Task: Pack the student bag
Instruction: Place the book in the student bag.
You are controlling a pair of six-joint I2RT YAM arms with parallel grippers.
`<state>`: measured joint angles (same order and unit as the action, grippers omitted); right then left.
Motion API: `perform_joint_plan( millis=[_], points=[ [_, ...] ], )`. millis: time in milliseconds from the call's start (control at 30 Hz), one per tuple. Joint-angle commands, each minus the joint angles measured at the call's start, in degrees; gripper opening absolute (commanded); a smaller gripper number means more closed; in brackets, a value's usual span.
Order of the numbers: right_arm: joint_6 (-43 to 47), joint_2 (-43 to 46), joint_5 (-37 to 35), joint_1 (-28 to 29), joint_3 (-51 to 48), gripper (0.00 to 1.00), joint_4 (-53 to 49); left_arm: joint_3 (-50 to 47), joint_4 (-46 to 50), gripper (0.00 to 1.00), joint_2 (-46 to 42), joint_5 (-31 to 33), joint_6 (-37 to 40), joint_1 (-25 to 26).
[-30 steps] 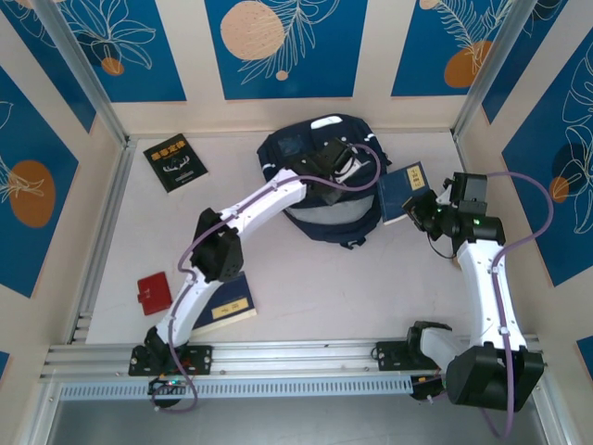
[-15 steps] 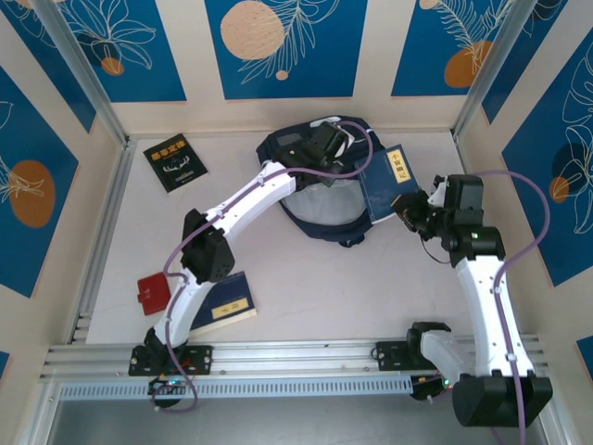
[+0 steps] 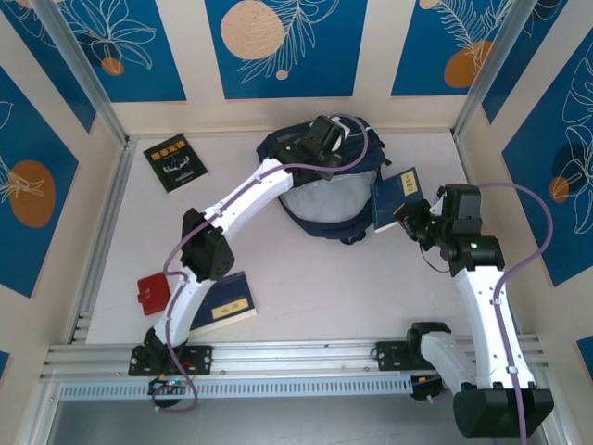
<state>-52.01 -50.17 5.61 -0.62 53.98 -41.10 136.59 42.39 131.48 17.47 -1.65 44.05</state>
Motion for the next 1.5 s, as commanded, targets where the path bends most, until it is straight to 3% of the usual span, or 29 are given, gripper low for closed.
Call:
perform_joint_plan(
  millis=[0,200,433,733,833,1000,1333,1400,1467],
  points=[
    [-1.6,-0.1,3.1,1.5,-0.4,0.02,5.6,3.6,-6.7,0.00,-2.0,0.6,-2.1,-1.5],
    [-6.1,-6.9,14.6,4.0,-3.6,0.01,20.9,3.5,-5.8,0.00,-4.0,-2.5,-3.4,-1.5],
    [-9.1,-19.6,14.3,10.3,-3.6,0.02,39.1,3.4,-3.9,0.00,-7.5,-5.0,-4.9,-1.4],
    [-11.7,-36.1,10.0,12.9,-2.6,0.01,55.0,3.3,-2.4,0.00,-10.8,-3.5,-6.5,-1.4],
    [-12.3,-40.0,8.9,13.7,-2.3,0.01,57.9,3.4,-2.4,0.00,-11.1,-2.0,-7.9,-1.5],
    [-12.0,-45.5,7.1,15.6,1.5,0.01,57.0,3.5,-3.2,0.00,-11.0,-4.6,-8.7,-1.6],
    [-19.7,-58.6,4.6,16.4,12.8,0.03,61.2,3.3,-2.0,0.00,-10.8,-5.1,-9.0,-1.7],
    [-19.9,-60.6,4.4,16.3,15.8,0.08,58.8,3.3,-1.7,0.00,-10.6,-4.8,-9.0,-1.9],
    [-19.5,-61.5,4.6,16.2,17.9,0.24,56.8,3.3,-1.4,0.00,-10.3,-4.8,-9.1,-2.0]
  ],
)
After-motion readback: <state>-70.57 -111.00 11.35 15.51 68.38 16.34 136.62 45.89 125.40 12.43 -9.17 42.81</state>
